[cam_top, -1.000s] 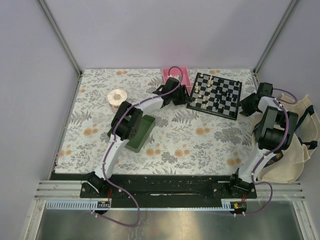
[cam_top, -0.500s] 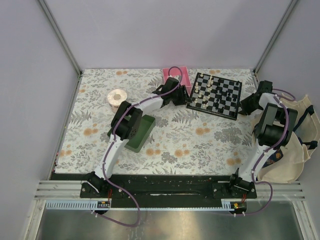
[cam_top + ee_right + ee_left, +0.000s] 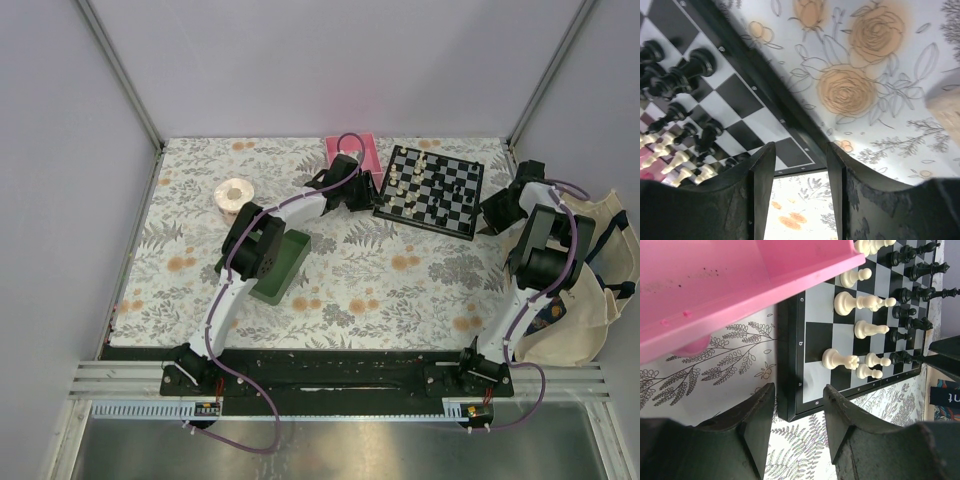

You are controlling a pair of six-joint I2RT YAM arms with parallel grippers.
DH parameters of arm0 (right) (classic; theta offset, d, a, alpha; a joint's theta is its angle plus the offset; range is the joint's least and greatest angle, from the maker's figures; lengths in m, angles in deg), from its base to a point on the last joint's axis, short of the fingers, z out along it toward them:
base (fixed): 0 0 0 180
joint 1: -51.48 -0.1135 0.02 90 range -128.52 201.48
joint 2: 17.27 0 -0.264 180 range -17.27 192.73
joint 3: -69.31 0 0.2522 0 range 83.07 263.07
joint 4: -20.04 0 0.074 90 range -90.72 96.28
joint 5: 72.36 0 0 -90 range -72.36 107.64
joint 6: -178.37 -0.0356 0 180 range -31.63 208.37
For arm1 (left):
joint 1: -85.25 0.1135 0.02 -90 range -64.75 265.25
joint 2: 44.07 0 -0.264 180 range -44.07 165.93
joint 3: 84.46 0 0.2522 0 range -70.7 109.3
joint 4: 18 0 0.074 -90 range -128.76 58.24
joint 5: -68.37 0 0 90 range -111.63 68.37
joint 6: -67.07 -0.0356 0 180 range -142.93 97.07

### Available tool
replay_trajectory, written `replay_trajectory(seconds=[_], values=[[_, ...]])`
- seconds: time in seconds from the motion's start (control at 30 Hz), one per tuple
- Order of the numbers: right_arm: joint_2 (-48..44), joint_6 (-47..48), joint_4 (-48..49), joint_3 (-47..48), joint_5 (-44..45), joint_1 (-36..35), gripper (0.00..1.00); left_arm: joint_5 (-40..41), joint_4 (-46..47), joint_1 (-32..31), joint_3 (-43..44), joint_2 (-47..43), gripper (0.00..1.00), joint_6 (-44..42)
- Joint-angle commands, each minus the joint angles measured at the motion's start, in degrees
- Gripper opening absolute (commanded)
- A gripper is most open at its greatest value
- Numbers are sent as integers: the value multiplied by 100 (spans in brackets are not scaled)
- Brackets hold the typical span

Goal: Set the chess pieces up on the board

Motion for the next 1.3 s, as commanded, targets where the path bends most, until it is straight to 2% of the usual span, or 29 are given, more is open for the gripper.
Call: replay_trajectory(seconds=[0.0,0.27,0.57,0.67,0.8,0.9,1.27], values=[[-57,228,-546,308,692,27,52,-153,76,35,288,-11,47,26],[294,246,-722,721,307,27,48,-223,94,62,376,68,47,114],[339,456,-977,774,289,27,47,-328,85,62,315,130,46,228],[365,492,-1091,800,263,27,48,-399,164,53,227,139,46,316],[479,483,-1188,888,-264,27,50,-495,191,53,174,121,46,404],[488,474,-1215,914,-265,27,54,-530,252,62,87,86,46,474],[400,0,-1171,739,-71,27,54,-750,401,53,-2,86,46,755]])
